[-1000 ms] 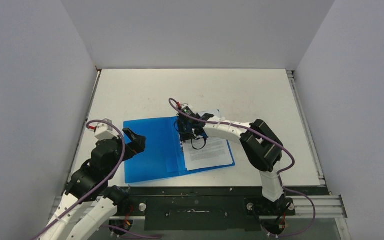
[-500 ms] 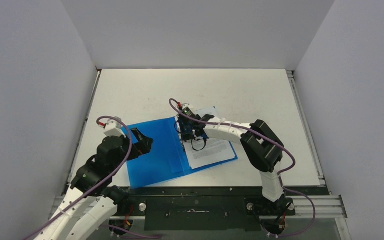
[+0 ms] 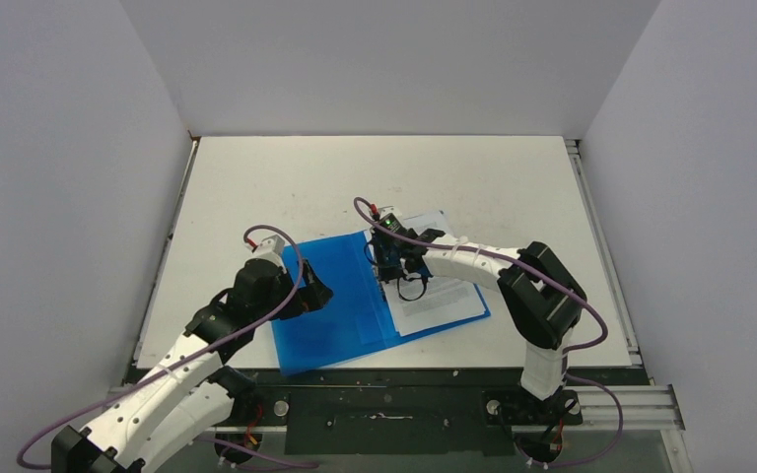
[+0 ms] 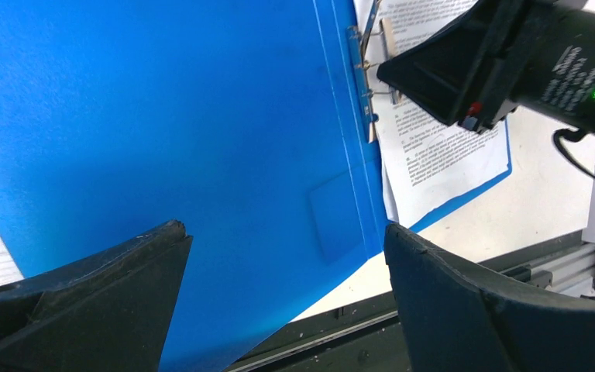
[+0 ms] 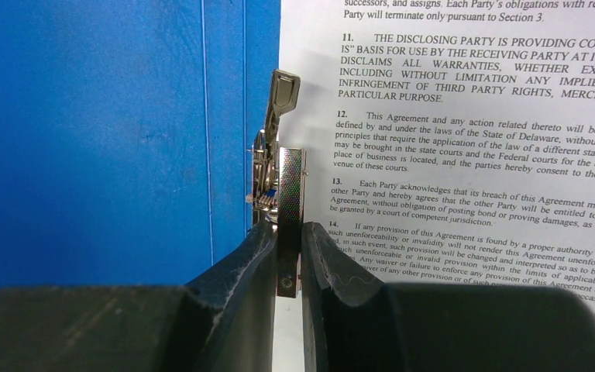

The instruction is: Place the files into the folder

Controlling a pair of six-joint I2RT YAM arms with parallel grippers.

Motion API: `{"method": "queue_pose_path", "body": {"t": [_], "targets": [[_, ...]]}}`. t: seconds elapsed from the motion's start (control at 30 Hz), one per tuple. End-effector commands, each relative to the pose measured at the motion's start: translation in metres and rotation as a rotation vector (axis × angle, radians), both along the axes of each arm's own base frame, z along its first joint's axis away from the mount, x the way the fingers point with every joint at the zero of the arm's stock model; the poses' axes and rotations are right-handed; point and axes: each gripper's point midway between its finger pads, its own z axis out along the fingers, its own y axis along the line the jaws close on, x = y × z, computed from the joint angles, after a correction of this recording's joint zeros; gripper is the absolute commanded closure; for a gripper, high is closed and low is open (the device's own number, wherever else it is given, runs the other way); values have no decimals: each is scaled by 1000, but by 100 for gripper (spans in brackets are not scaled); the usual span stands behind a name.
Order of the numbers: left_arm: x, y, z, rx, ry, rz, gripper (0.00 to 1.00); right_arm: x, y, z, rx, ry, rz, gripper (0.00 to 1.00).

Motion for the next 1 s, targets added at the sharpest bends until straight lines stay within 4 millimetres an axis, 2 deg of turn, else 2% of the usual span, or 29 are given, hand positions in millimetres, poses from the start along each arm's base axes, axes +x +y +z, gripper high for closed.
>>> {"method": "queue_pose_path", "body": {"t": [0.0,0.27,0.5,0.97], "targets": [[13,-32,9,-112,-43,-49,3,7,-4,30,51,-67,2,95],[14,-59,-22,-131,7,-72,3,1,-14,21,44,-53,2,95],[15,-60,-43,-124,42,-40,3,-5,-19,13,44,-43,-8,94],[17,-63,-52,-143,44,-18,3,-9,-21,12,51,-39,-17,76]]}}
